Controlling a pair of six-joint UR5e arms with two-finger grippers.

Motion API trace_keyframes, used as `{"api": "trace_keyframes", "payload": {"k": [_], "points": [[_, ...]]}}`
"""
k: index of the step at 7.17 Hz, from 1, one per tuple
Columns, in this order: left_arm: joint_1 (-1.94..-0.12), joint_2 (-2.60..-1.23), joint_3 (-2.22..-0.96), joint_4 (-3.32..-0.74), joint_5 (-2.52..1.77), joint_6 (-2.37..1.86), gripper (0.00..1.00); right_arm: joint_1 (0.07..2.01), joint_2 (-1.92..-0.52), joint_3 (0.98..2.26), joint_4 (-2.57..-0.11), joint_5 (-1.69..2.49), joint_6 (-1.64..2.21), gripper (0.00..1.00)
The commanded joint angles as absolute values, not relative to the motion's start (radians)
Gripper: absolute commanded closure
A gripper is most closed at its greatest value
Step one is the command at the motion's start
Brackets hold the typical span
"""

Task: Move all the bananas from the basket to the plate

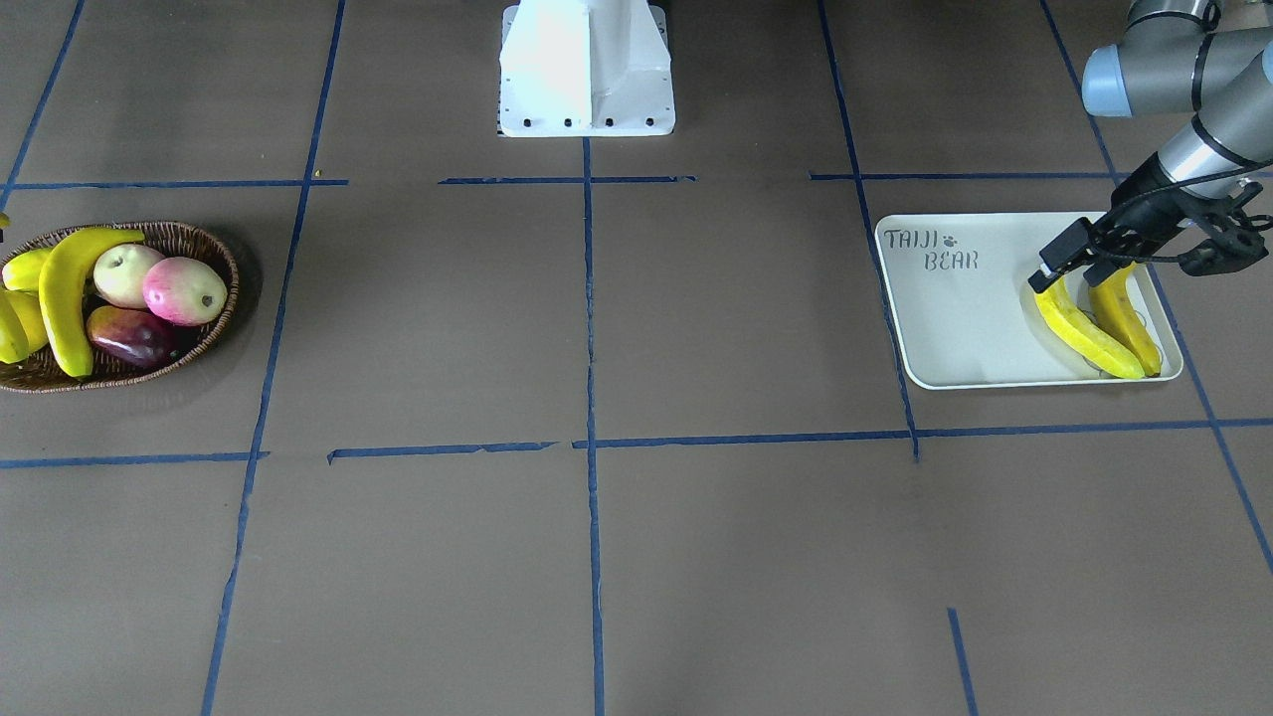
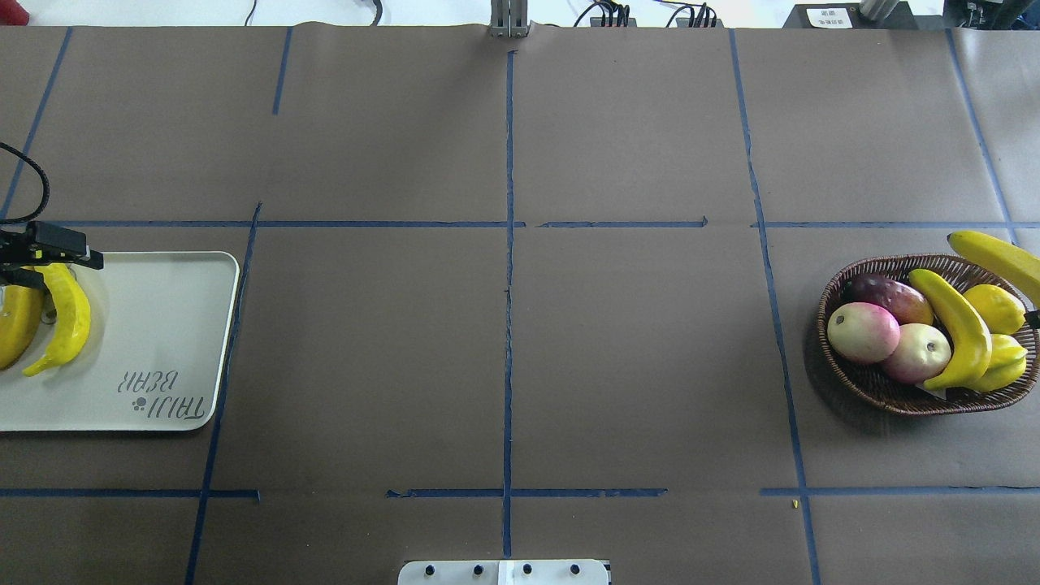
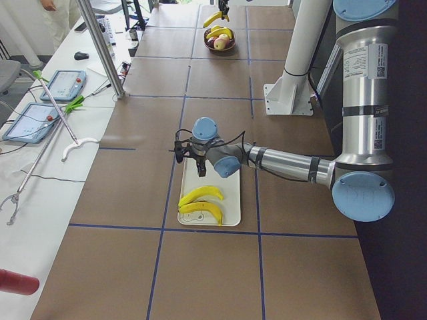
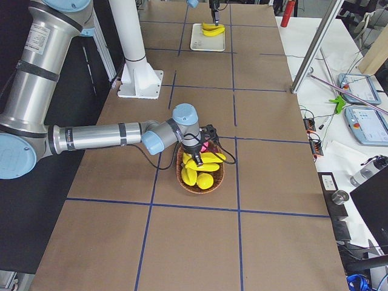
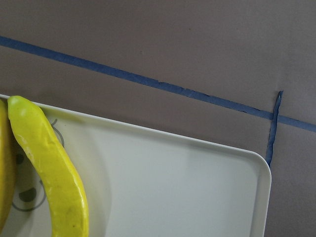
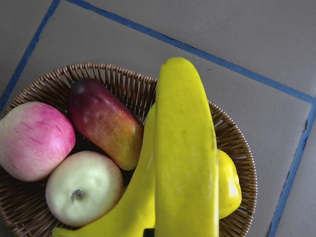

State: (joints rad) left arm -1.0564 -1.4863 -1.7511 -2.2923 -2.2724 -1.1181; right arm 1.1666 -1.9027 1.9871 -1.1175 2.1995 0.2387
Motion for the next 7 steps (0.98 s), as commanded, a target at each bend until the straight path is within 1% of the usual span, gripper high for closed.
{"api": "trace_keyframes", "payload": {"k": [1, 3, 5, 7], "points": [[-1.052, -1.486, -1.743, -2.383, -2.27, -1.12, 0.0, 1.161, -1.852, 1.987, -1.123, 2.247, 0.253, 0.97], [-1.028, -1.509, -1.75, -2.398, -2.278, -1.123, 0.0, 1.135, -1.79, 1.982, -1.111, 2.359, 0.276, 0.97], [-0.974, -1.59, -1.752, -2.399, -2.276, -1.123, 0.0, 1.047, -1.636, 1.982, -1.109, 2.393, 0.496, 0.97], [-0.959, -1.626, -1.77, -2.433, -2.279, -1.245, 0.0, 0.918, -1.492, 1.974, -1.109, 2.369, 0.715, 0.96]]}}
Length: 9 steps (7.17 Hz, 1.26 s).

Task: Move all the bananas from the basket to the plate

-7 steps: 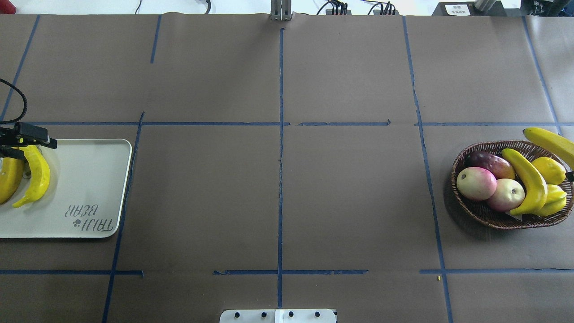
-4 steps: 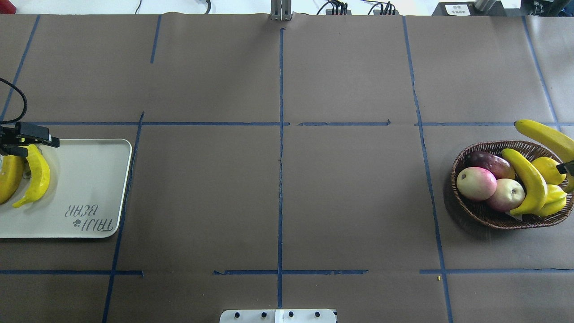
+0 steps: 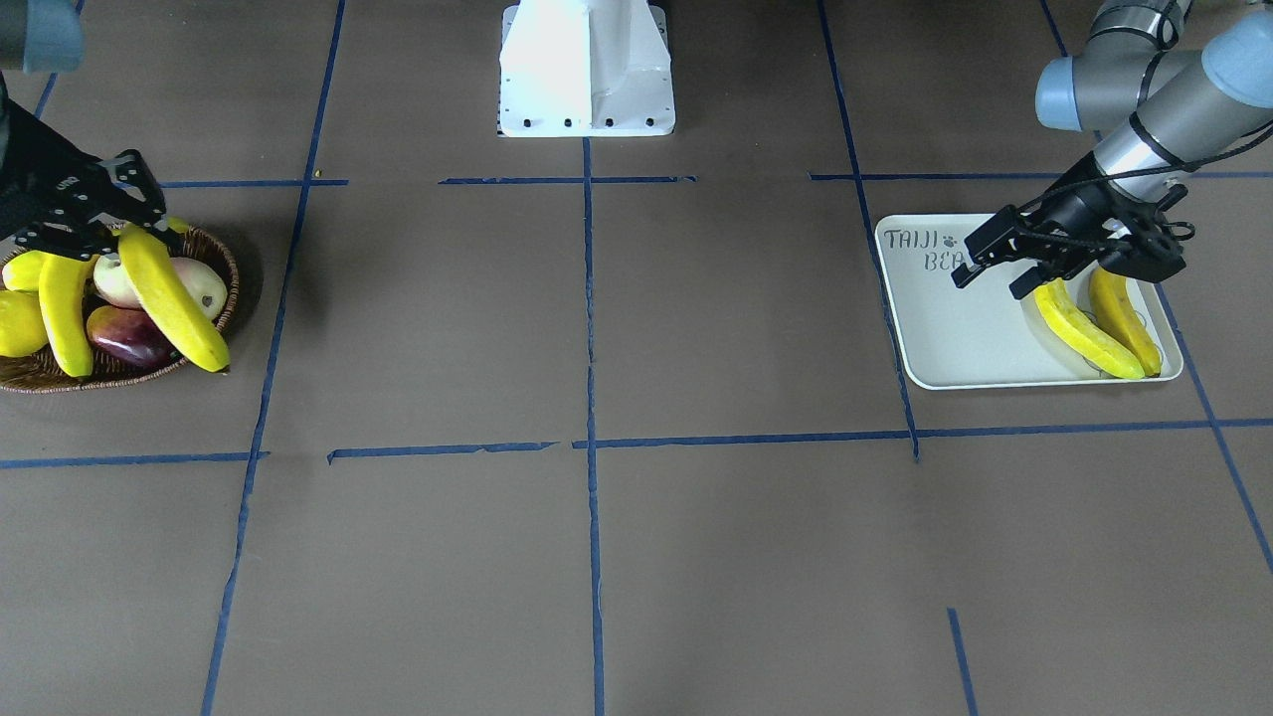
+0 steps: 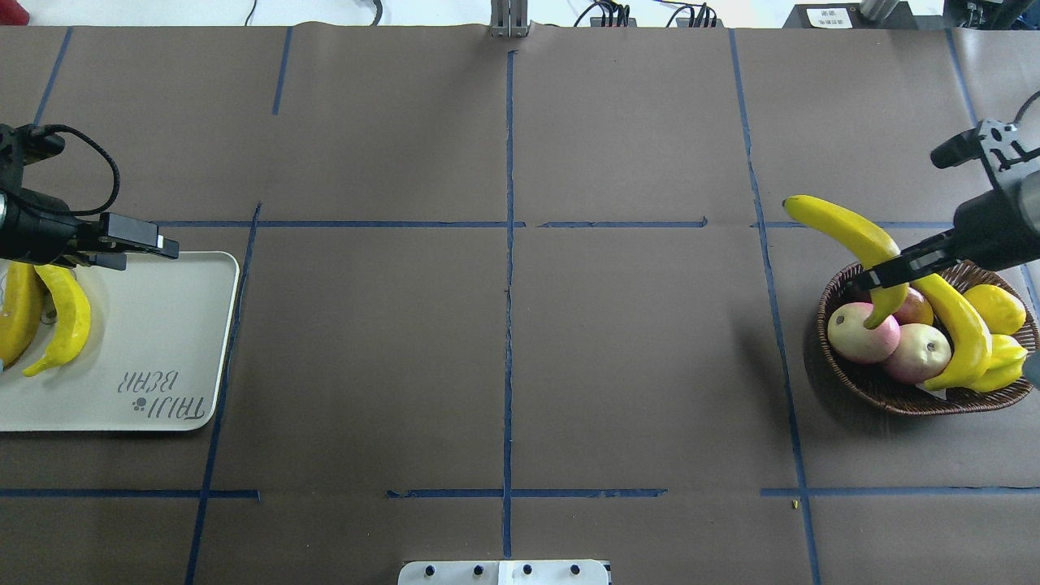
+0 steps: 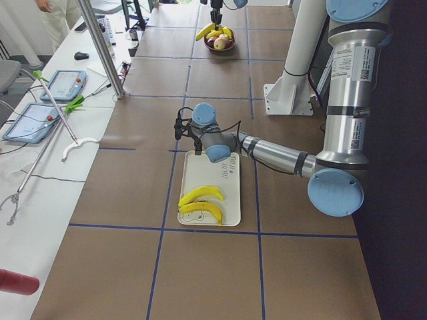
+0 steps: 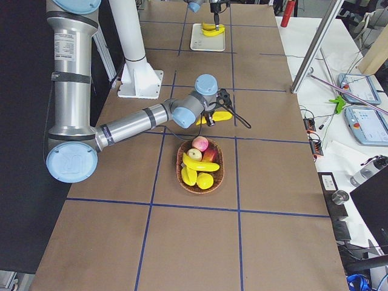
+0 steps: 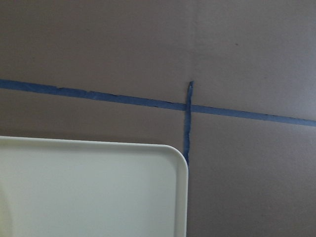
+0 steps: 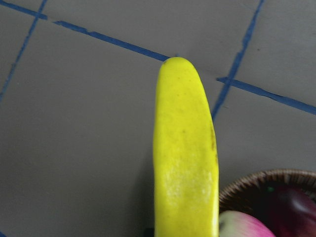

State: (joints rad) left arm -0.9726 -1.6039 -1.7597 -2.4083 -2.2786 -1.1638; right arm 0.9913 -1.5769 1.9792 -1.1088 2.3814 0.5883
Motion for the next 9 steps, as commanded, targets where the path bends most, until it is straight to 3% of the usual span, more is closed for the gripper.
{"api": "trace_keyframes", "payload": {"k": [1, 6, 9], "points": [[-0.925, -1.673, -1.77, -2.469, -2.279, -1.344, 0.0, 0.851, -1.417, 1.967, -1.108, 2.324, 0.811, 0.96], [-0.718, -1.946, -1.75, -2.491, -2.272, -1.873, 0.0, 0.495, -1.106, 1.928, -1.111, 1.908, 1.236, 0.97], [-0.71, -1.988, -1.747, -2.487, -2.235, -1.996, 0.01, 0.416, -0.999, 1.875, -1.109, 1.778, 1.365, 1.0]]}}
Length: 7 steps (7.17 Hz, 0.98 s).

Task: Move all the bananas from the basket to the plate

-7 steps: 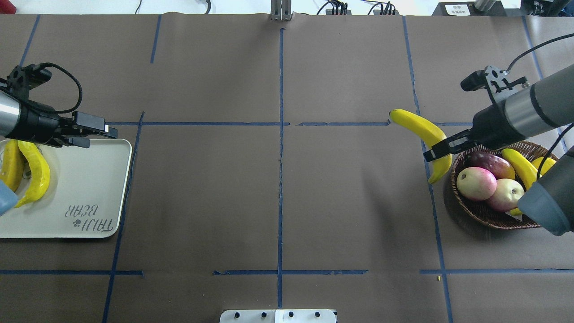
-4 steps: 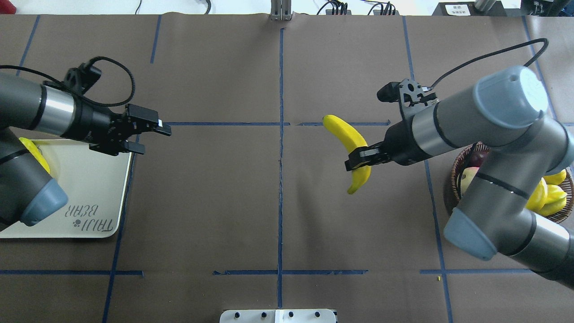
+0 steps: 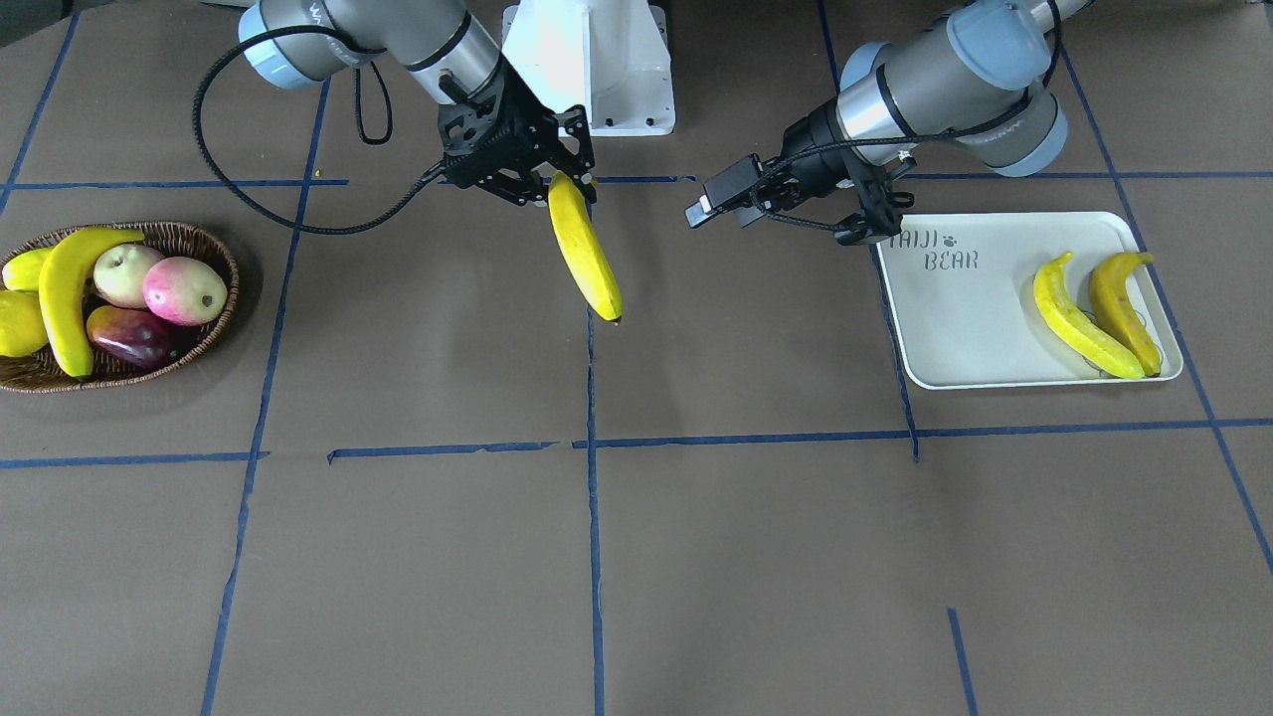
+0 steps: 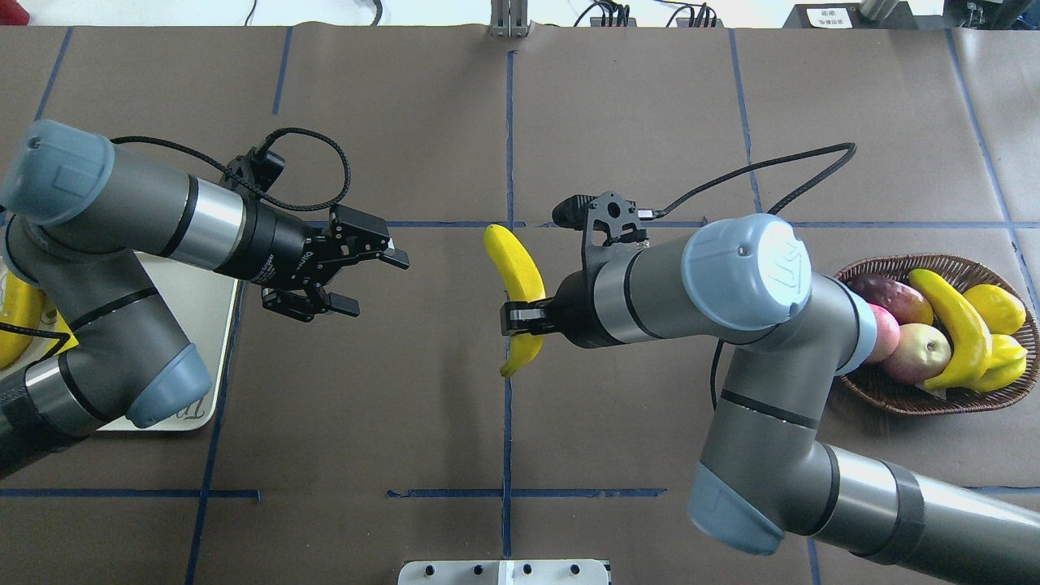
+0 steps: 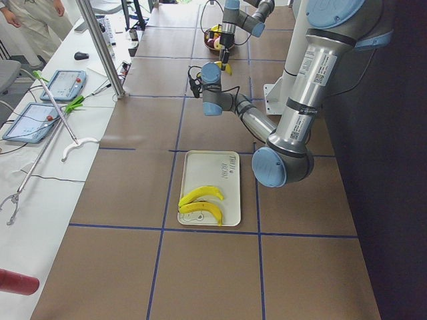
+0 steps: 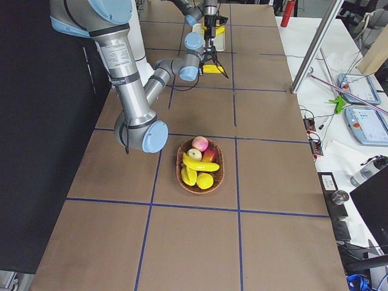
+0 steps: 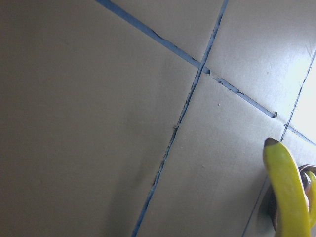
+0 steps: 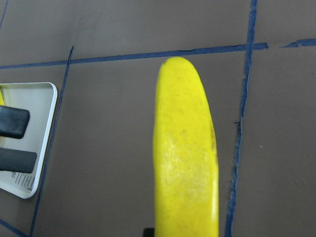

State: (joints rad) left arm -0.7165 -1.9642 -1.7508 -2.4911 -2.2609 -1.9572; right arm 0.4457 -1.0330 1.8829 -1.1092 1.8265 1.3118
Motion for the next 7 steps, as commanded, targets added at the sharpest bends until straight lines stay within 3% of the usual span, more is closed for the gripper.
{"api": "trace_keyframes", "payload": {"k": [1, 7], "points": [[-0.678, -1.993, -1.747, -2.488, -2.186, -2.034, 0.01, 0.397, -0.994, 1.876, -1.108, 1.752, 1.406, 1.0], [-0.625, -2.043, -1.715, -2.48, -2.134, -2.079, 0.01, 0.318, -0.985, 1.876, -1.072, 1.678, 1.414, 0.99]]}}
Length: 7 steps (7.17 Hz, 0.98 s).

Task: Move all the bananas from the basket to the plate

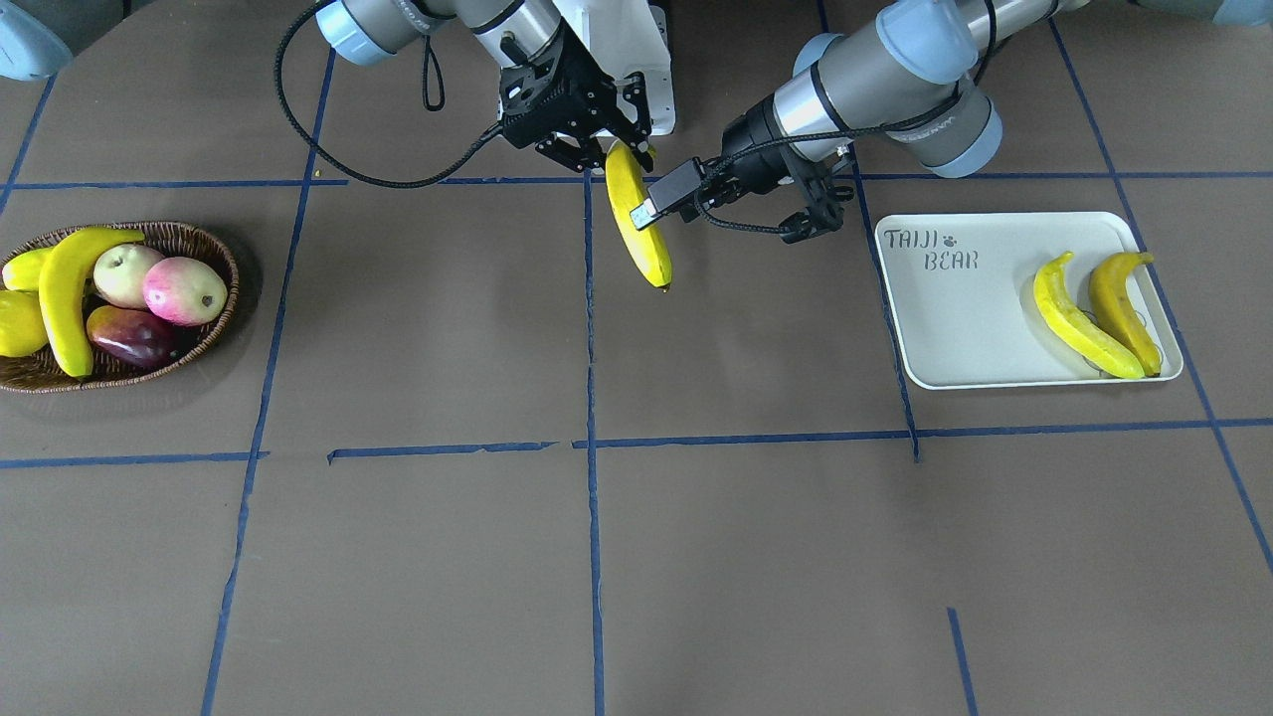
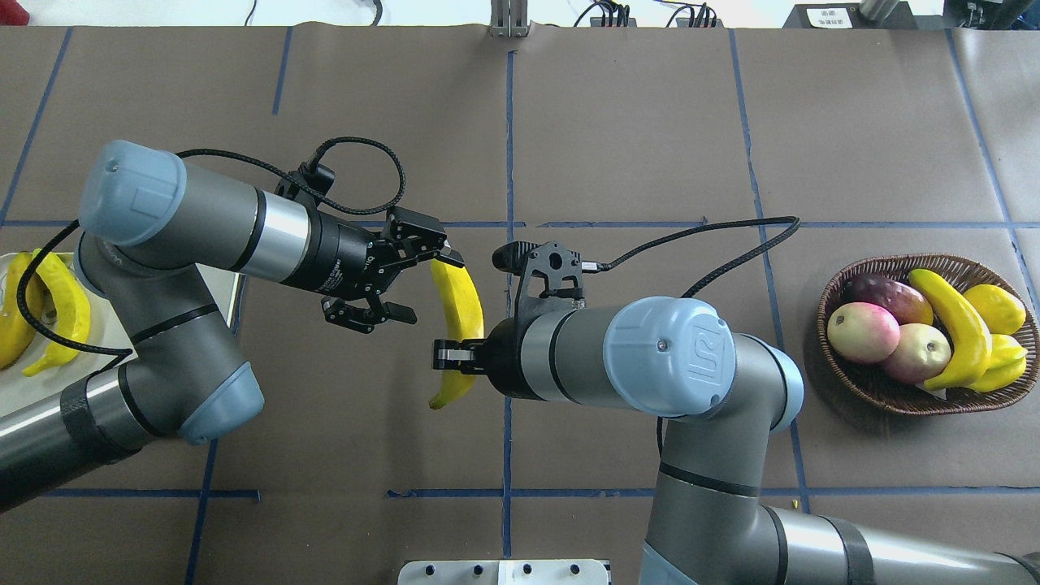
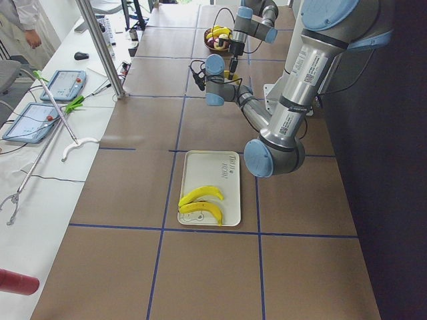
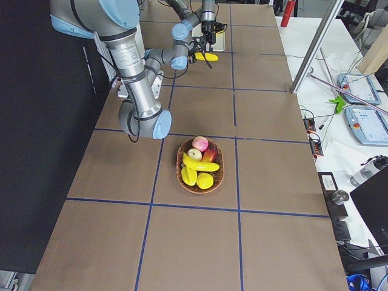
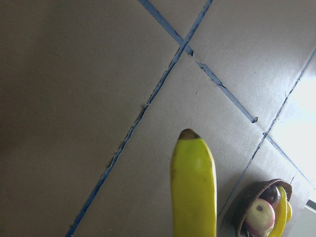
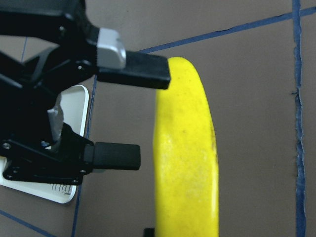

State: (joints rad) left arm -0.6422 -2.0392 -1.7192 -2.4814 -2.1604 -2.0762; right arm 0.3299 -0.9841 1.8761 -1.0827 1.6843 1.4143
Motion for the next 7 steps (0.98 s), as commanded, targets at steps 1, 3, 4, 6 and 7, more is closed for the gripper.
{"api": "trace_keyframes", "payload": {"k": [1, 3, 4, 6, 7], "points": [[-0.609, -2.043, -1.715, -2.479, -2.109, -2.079, 0.02, 0.316, -0.985, 1.876, -1.072, 1.678, 1.414, 0.99], [-0.603, -2.043, -1.715, -2.479, -2.105, -2.079, 0.15, 0.313, -0.983, 1.879, -1.074, 1.678, 1.414, 0.98], [-0.601, -2.043, -1.713, -2.479, -2.105, -2.079, 0.24, 0.313, -0.983, 1.879, -1.074, 1.678, 1.413, 0.98], [-0.597, -2.049, -1.709, -2.479, -2.1, -2.079, 0.54, 0.313, -0.983, 1.879, -1.074, 1.678, 1.414, 0.98], [-0.597, -2.051, -1.709, -2.479, -2.1, -2.079, 0.67, 0.313, -0.983, 1.879, -1.074, 1.678, 1.413, 0.98]]}}
